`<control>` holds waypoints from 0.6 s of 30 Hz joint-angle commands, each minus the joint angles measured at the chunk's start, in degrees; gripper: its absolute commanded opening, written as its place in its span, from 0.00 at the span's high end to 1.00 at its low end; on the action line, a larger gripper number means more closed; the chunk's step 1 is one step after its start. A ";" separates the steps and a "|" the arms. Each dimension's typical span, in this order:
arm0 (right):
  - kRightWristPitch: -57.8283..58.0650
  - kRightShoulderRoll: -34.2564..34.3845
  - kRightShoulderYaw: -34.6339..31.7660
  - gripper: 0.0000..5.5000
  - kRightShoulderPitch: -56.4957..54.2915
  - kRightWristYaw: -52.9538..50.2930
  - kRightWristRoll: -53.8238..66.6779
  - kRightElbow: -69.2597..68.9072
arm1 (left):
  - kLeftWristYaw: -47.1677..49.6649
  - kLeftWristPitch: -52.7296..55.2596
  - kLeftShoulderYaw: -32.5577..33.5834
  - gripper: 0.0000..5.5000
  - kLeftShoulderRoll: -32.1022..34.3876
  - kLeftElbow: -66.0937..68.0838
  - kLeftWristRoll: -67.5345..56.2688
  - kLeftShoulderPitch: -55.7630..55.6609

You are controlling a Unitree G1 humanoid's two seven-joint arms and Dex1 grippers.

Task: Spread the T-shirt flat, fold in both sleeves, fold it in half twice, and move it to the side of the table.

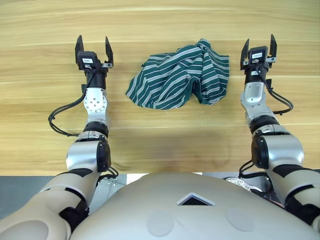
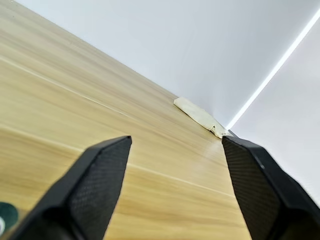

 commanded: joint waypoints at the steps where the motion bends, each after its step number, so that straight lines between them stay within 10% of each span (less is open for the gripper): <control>1: -0.28 -0.12 -0.34 0.38 -1.26 -0.73 0.44 0.51 | -1.09 0.62 0.48 0.27 0.16 0.69 -0.66 -0.99; 18: -0.94 -0.20 0.10 0.26 -0.75 -1.75 -0.30 0.11 | -0.91 -0.02 0.48 0.27 -0.08 0.12 -0.04 -0.07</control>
